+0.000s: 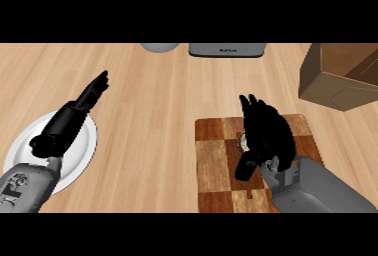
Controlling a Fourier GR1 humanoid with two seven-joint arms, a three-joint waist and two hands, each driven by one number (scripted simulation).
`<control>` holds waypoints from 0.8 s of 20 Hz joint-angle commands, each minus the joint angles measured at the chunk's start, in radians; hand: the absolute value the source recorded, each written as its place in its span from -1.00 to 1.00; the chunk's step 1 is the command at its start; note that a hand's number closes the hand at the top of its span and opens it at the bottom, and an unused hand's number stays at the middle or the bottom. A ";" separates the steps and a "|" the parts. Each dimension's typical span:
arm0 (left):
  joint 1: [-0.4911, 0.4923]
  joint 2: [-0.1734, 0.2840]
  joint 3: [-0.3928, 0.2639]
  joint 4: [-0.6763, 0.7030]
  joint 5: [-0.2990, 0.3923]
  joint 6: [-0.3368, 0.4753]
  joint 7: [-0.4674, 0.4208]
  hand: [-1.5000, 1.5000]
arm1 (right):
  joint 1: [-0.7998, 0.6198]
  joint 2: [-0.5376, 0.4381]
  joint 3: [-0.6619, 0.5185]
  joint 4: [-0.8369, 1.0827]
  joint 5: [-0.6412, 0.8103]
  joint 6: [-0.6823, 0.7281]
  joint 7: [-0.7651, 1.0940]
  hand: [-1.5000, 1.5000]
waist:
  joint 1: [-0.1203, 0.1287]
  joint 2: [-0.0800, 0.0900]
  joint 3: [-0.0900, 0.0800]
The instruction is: Pick the cupcake from the cutting board and place it in the cardboard box
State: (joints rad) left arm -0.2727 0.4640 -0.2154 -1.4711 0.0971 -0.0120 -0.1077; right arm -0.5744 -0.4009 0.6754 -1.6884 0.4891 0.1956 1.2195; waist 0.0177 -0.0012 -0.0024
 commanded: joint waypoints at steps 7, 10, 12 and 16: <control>0.026 -0.033 0.002 -0.031 -0.024 0.008 0.024 0.00 | -0.053 0.101 -0.026 0.142 0.074 0.115 0.170 -1.00 | -0.013 -0.001 0.001; 0.029 -0.021 0.018 -0.021 -0.025 -0.006 0.015 0.00 | 0.007 0.139 0.027 0.122 0.125 0.105 0.211 -1.00 | -0.020 -0.003 0.001; 0.019 -0.019 0.027 -0.010 -0.032 -0.006 0.020 0.00 | -0.007 0.170 0.017 0.217 0.155 0.082 0.178 -1.00 | -0.015 0.001 0.001; 0.071 -0.032 0.026 -0.059 -0.051 -0.003 0.001 0.00 | 0.013 0.120 -0.067 0.246 0.159 0.084 0.056 -1.00 | -0.012 0.000 0.002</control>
State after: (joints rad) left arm -0.2425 0.4394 -0.1887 -1.5029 0.0679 -0.0189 -0.0864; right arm -0.5527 -0.2933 0.6459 -1.4902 0.6308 0.2211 1.1696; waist 0.0016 -0.0019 -0.0007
